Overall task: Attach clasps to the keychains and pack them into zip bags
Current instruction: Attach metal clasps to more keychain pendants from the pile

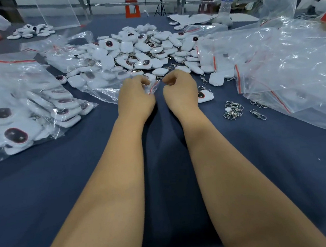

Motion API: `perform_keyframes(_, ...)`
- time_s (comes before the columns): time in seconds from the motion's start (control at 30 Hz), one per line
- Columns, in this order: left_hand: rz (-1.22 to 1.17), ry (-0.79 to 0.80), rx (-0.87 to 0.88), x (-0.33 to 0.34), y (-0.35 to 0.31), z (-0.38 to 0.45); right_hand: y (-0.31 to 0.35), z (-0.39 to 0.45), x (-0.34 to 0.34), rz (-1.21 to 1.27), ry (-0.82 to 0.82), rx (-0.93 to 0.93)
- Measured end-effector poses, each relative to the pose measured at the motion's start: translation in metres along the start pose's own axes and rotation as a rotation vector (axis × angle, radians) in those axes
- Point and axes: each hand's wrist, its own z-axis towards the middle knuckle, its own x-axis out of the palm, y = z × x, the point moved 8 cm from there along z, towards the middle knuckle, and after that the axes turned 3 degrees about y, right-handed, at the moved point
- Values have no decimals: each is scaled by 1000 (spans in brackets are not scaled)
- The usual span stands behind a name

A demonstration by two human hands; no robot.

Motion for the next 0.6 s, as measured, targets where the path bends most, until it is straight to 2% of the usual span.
perform_keyframes(0.2, -93, -138, -68, -15, 7, -5, 12, -5, 25, -194, 198, -115)
perform_keyframes(0.33, -336, -230, -54, -24, 2, -4, 15, -4, 19, -6, 159, -102)
perform_keyframes(0.4, -366, -242, -51, -26, 1, -5, 16, -3, 15, 32, 130, -102)
perform_keyframes(0.47, -255, -151, -60, -20, 2, -3, 14, -2, 14, 15, 119, -84)
perform_keyframes(0.53, -46, -35, -81, -10, 6, -2, 10, -2, 15, -18, 135, -58)
perform_keyframes(0.6, 6, -89, -111, -14, 11, -2, 9, -3, 17, -99, 149, -51)
